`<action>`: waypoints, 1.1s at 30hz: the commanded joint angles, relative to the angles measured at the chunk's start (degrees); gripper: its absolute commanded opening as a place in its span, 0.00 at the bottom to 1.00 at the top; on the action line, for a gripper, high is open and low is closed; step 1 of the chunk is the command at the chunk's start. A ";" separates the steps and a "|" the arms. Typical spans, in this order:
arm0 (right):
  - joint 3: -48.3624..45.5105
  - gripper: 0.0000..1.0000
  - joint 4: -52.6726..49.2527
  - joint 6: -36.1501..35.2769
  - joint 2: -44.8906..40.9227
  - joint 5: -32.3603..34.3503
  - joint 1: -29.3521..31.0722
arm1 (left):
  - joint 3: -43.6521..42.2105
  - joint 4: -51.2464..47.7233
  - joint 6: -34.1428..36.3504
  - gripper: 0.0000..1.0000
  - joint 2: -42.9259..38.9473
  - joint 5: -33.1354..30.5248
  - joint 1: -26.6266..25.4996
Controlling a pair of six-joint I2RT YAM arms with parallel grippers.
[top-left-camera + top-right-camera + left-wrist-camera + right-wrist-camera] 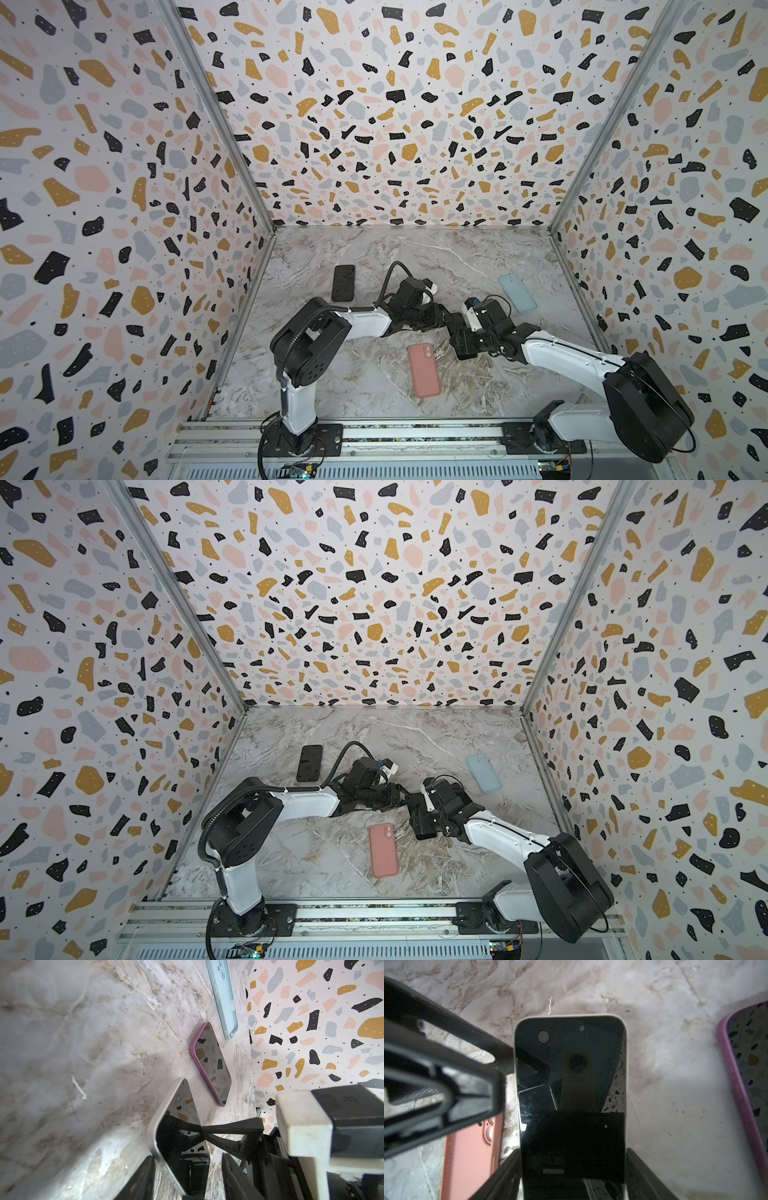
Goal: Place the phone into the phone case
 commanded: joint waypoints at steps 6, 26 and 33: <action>0.82 0.43 2.69 0.06 -2.80 -3.01 0.51 | -1.28 6.08 -1.07 0.51 1.45 1.36 1.38; 1.16 0.44 3.43 -0.18 -2.60 -4.03 0.49 | -2.58 7.72 -2.29 0.13 0.85 2.17 2.49; 1.59 0.48 3.46 -0.59 -2.80 -4.44 0.52 | -3.10 8.27 -2.50 0.05 0.50 2.13 2.57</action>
